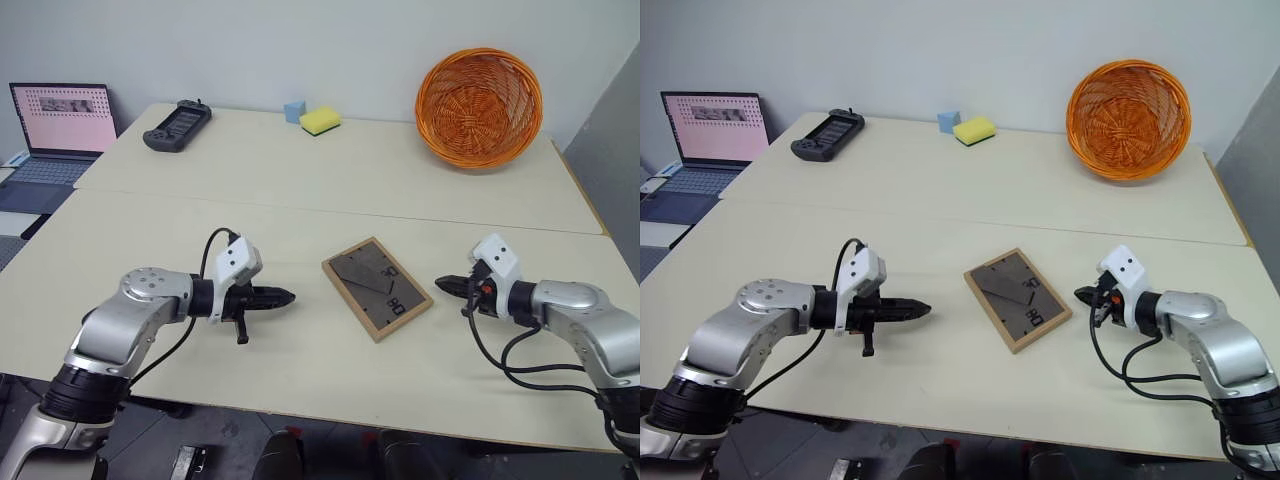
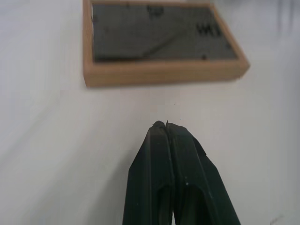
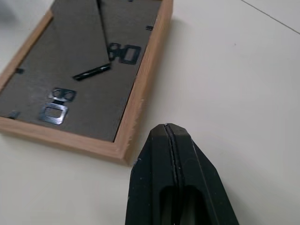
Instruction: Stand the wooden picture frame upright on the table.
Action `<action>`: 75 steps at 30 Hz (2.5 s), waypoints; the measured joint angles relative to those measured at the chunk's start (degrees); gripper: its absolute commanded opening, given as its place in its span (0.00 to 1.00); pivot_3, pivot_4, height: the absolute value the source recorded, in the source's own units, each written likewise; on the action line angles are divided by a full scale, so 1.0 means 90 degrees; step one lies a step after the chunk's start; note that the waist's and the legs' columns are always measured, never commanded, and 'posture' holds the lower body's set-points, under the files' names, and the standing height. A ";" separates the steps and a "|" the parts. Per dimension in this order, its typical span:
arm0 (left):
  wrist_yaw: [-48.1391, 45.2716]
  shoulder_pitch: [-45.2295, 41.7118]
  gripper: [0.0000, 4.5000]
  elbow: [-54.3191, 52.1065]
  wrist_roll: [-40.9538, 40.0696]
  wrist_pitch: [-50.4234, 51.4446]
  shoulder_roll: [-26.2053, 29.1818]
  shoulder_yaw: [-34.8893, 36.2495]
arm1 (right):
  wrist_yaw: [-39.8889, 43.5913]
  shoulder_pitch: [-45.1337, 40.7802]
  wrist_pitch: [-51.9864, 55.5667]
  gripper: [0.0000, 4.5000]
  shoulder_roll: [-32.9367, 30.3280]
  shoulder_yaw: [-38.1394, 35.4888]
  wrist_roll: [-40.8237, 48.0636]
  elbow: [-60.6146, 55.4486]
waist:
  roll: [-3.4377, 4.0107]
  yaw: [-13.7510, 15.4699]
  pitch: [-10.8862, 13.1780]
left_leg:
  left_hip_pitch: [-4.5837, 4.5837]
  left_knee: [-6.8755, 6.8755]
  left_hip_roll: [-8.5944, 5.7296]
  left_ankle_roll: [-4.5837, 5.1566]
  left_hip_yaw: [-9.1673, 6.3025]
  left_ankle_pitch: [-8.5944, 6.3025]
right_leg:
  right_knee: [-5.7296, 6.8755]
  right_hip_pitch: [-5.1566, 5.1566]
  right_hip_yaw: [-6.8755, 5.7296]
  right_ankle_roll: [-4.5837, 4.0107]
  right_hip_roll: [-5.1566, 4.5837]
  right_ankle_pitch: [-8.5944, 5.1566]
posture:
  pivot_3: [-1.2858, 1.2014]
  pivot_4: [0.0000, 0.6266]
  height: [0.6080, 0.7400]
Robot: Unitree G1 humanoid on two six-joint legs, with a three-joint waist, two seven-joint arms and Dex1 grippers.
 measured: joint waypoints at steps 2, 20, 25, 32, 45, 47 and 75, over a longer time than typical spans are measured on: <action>0.0089 -0.0037 0.00 0.0264 0.0227 -0.0260 -0.0225 -0.0109 | -0.0063 -0.0075 -0.0106 0.00 0.0151 0.0069 -0.0126 0.0072 | 0.0000 0.0008 0.0000 | 0.0001 0.0001 -0.0001 0.0000 0.0000 0.0000 | 0.0000 0.0003 -0.0001 0.0000 -0.0001 0.0000 | 0.52 0.24 1.00; 0.0211 -0.1665 0.00 0.3037 0.1374 -0.1653 -0.1975 -0.0721 | -0.0210 0.0658 0.0154 0.00 0.0295 0.0040 -0.0169 -0.0490 | 0.0000 0.0008 -0.0001 | -0.0001 0.0004 -0.0006 0.0000 -0.0006 0.0000 | 0.0020 0.0001 -0.0004 -0.0001 0.0000 0.0000 | 0.52 0.24 1.00; 0.0060 -0.1714 0.00 0.3106 0.1436 -0.1659 -0.2002 -0.0721 | -0.0352 0.0746 0.0116 0.00 0.0434 0.0043 -0.0224 -0.0503 | 0.0000 -0.0006 -0.0001 | 0.0000 0.0006 -0.0005 0.0000 -0.0007 0.0001 | 0.0022 0.0000 -0.0005 -0.0001 0.0000 0.0000 | 0.52 0.24 1.00; 0.0047 -0.1773 0.00 0.3111 0.1457 -0.1659 -0.2014 -0.0718 | -0.0432 0.0558 0.0076 0.00 0.0563 0.0064 -0.0389 -0.0290 | 0.0000 -0.0003 -0.0001 | 0.0000 0.0007 -0.0006 0.0000 -0.0009 0.0001 | 0.0023 0.0001 -0.0006 -0.0001 0.0000 0.0000 | 0.52 0.24 1.00; 0.0236 -0.3003 0.00 0.5101 0.1914 -0.2616 -0.2725 -0.0716 | -0.0585 0.0651 0.1001 0.00 0.0934 0.0051 0.0124 -0.1469 | -0.0001 0.0027 -0.0001 | -0.0004 0.0008 -0.0014 0.0001 -0.0013 0.0000 | 0.0020 0.0003 -0.0008 0.0000 0.0000 0.0000 | 0.52 0.24 1.00; 0.0235 -0.3176 0.00 0.5404 0.1966 -0.2770 -0.2801 -0.0710 | -0.0612 0.0734 0.1088 0.00 0.0931 0.0030 0.0126 -0.1477 | -0.0001 0.0021 -0.0001 | -0.0004 0.0007 -0.0014 0.0001 -0.0014 0.0000 | 0.0022 0.0001 -0.0010 0.0000 0.0000 0.0000 | 0.52 0.24 1.00; 0.1163 -0.2909 0.00 0.2378 -0.0209 0.6450 -0.2303 0.0983 | -0.0332 0.0774 0.0358 0.00 0.0395 -0.0076 -0.0174 -0.0863 | -0.0001 -0.0016 -0.0001 | -0.0003 0.0013 -0.0009 0.0001 -0.0032 0.0001 | 0.0028 0.0005 -0.0028 0.0004 0.0002 -0.0003 | 0.52 0.24 1.00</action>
